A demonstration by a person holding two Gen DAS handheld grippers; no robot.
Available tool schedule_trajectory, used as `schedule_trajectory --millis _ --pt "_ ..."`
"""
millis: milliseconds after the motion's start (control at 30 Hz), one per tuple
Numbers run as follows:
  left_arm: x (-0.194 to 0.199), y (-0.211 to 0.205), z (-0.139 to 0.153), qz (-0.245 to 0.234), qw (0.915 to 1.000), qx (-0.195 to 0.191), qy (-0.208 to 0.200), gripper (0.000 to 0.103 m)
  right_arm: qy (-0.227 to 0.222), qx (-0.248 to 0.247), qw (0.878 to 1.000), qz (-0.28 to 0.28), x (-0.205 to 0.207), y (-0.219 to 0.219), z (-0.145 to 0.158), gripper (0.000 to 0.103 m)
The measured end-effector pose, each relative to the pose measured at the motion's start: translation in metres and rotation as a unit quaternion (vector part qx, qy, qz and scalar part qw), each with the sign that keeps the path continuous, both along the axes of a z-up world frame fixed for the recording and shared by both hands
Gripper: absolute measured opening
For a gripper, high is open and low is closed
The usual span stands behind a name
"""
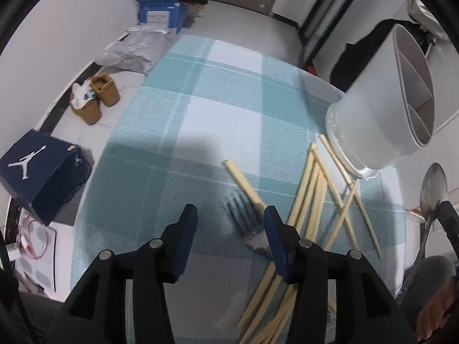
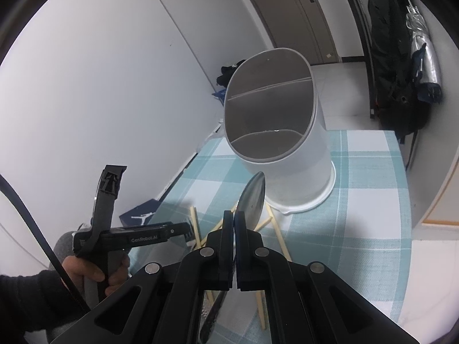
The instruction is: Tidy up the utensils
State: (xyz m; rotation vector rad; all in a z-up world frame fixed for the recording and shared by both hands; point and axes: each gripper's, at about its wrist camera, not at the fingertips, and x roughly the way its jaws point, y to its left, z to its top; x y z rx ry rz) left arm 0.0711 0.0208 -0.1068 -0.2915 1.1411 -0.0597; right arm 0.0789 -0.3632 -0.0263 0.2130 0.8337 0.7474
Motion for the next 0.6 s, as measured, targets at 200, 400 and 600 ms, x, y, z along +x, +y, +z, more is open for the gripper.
schedule_trajectory --millis 200,400,600 --pt "0.005 -0.014 0.001 -0.057 0.9977 0.030 -0.020 0.042 0.001 0.008 1.000 0.000 0.001 -0.004 0.001 0.000" --pt "0.003 -0.011 0.001 -0.076 0.9962 0.031 -0.028 0.021 0.003 0.015 1.000 0.000 0.003 -0.006 0.001 0.001" --pt "0.002 -0.007 0.001 -0.069 0.9973 0.006 -0.023 0.013 0.004 0.017 1.000 0.002 0.004 -0.007 0.001 0.001"
